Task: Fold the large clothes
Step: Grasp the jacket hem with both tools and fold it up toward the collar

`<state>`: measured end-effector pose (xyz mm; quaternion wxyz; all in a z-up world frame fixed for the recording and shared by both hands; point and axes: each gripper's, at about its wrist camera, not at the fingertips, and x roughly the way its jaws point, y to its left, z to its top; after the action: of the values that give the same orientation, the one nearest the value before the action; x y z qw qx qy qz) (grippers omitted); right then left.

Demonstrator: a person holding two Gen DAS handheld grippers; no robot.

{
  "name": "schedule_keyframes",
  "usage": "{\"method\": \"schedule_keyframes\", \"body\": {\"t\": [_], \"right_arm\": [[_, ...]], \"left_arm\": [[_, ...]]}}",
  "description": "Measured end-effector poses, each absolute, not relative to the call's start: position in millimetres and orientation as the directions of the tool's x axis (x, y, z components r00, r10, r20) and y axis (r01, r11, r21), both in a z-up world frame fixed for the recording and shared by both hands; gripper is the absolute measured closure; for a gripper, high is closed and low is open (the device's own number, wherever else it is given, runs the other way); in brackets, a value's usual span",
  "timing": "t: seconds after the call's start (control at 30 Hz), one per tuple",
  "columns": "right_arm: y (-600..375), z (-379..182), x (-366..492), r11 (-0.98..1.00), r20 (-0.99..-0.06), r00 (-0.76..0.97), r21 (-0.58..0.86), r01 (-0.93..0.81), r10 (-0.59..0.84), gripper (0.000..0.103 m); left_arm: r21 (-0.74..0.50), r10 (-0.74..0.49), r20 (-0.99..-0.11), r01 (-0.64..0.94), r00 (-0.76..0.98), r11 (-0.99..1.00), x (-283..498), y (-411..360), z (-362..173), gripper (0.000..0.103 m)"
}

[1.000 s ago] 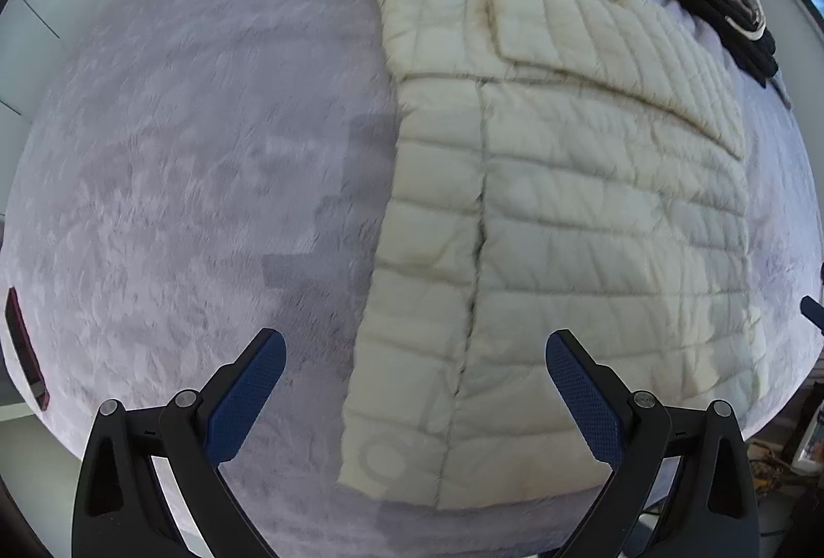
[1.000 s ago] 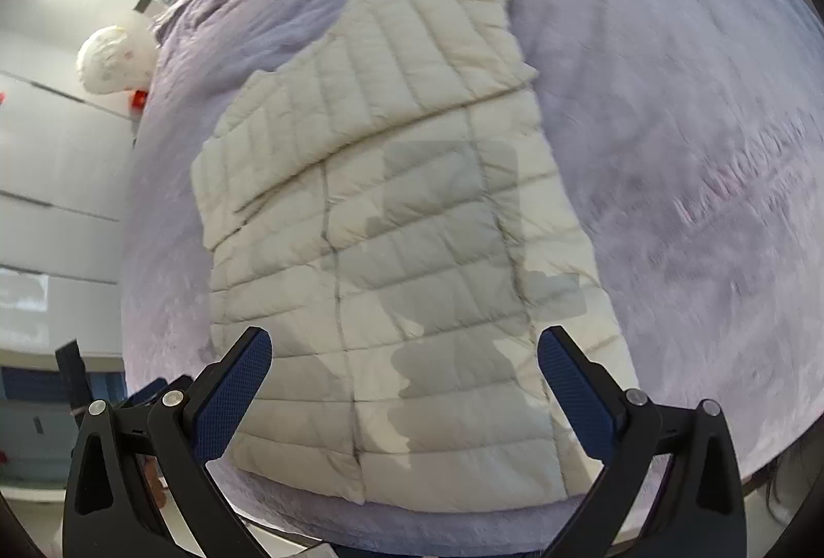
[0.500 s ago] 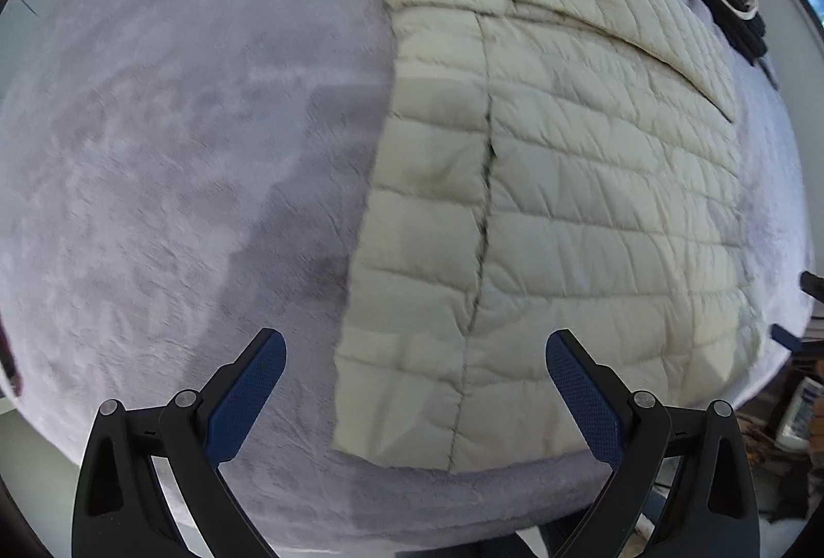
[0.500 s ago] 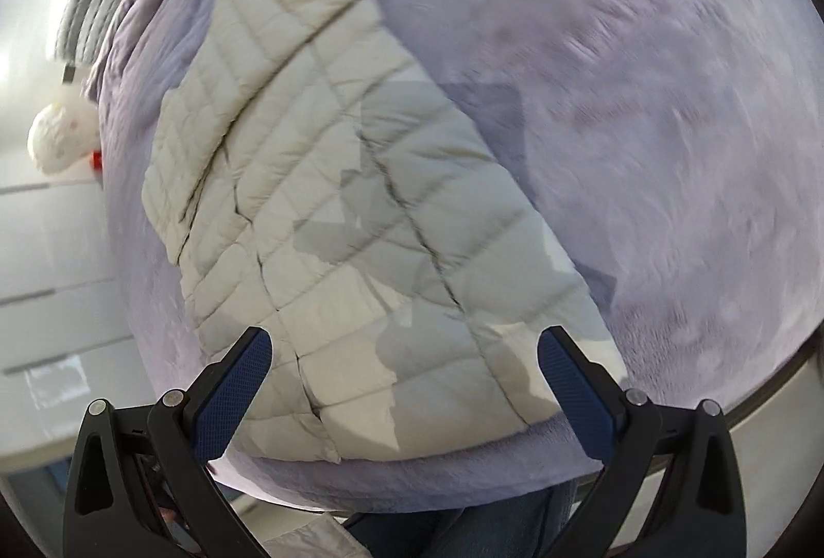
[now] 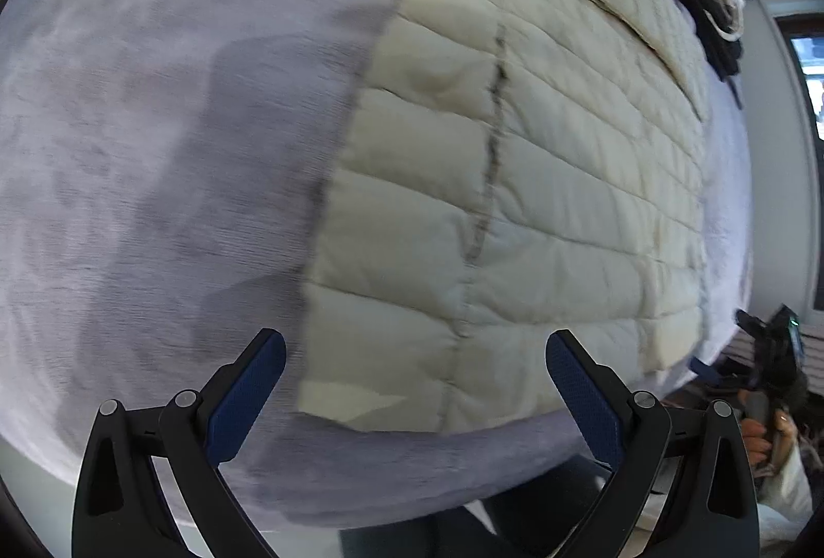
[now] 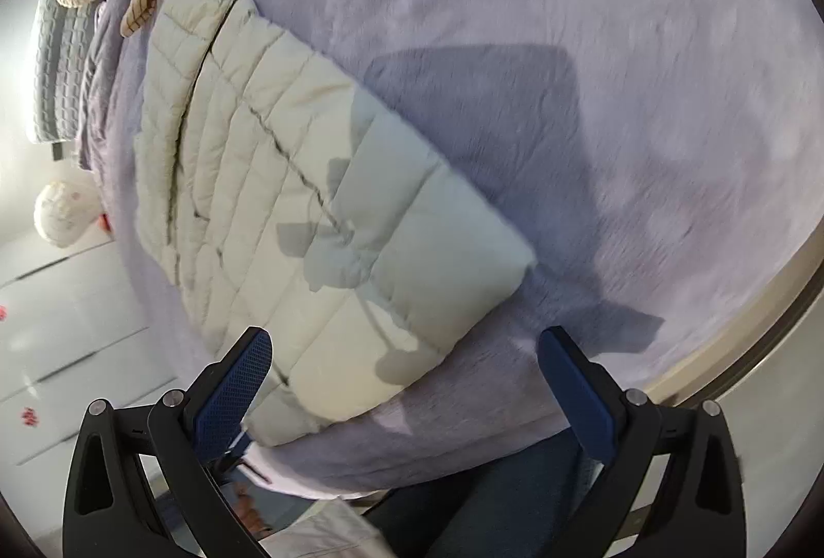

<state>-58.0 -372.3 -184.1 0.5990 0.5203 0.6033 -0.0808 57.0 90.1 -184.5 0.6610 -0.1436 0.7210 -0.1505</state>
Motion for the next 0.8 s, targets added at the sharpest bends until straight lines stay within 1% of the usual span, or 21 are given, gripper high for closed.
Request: {"method": "schedule_keyframes", "body": {"t": [0.13,0.37,0.47,0.6,0.63,0.67,0.7,0.73,0.77,0.8], "right_arm": [[-361,-193,-54,0.416,-0.783,0.286,0.556,0.719,0.552,0.0],[-347,-208,-43,0.295,-0.703,0.409,0.651,0.699,0.581,0.0],[-343,-220,-40,0.225,-0.676,0.441,0.663,0.714,0.591,0.0],[-336,-223,-35,0.189,-0.656,0.469,0.678,0.71,0.591,0.0],[-335,-223,-36,0.191,-0.654,0.471,0.681,0.707,0.592,0.0],[-332,-221,-35,0.196,-0.657,0.47,0.681,0.706,0.589,0.0],[-331,-221,-36,0.198,-0.661,0.47,0.679,0.707,0.585,0.003],[-329,-220,-36,0.197,-0.664,0.471,0.677,0.709,0.581,0.005],[-329,-220,-37,0.194,-0.664,0.472,0.675,0.711,0.58,0.016],[-327,-221,-38,0.194,-0.67,0.466,0.668,0.719,0.578,0.034]], "left_arm": [[-0.43,-0.425,-0.897,0.015,-0.12,0.903,57,68,-194,0.002],[-0.471,-0.465,-0.876,0.02,-0.129,0.882,62,54,-196,0.002],[-0.462,-0.453,-0.882,0.044,-0.133,0.886,63,52,-195,0.002],[-0.437,-0.425,-0.897,0.097,-0.125,0.894,62,50,-193,0.002],[-0.432,-0.42,-0.9,0.112,-0.12,0.895,63,49,-191,0.007],[-0.424,-0.412,-0.904,0.122,-0.115,0.897,63,49,-190,0.019],[-0.407,-0.394,-0.912,0.135,-0.112,0.903,63,48,-189,0.025],[-0.399,-0.386,-0.916,0.141,-0.11,0.906,64,48,-190,0.036],[-0.397,-0.385,-0.917,0.149,-0.107,0.905,64,50,-189,0.052],[-0.406,-0.394,-0.913,0.156,-0.105,0.9,64,50,-188,0.059]]}}
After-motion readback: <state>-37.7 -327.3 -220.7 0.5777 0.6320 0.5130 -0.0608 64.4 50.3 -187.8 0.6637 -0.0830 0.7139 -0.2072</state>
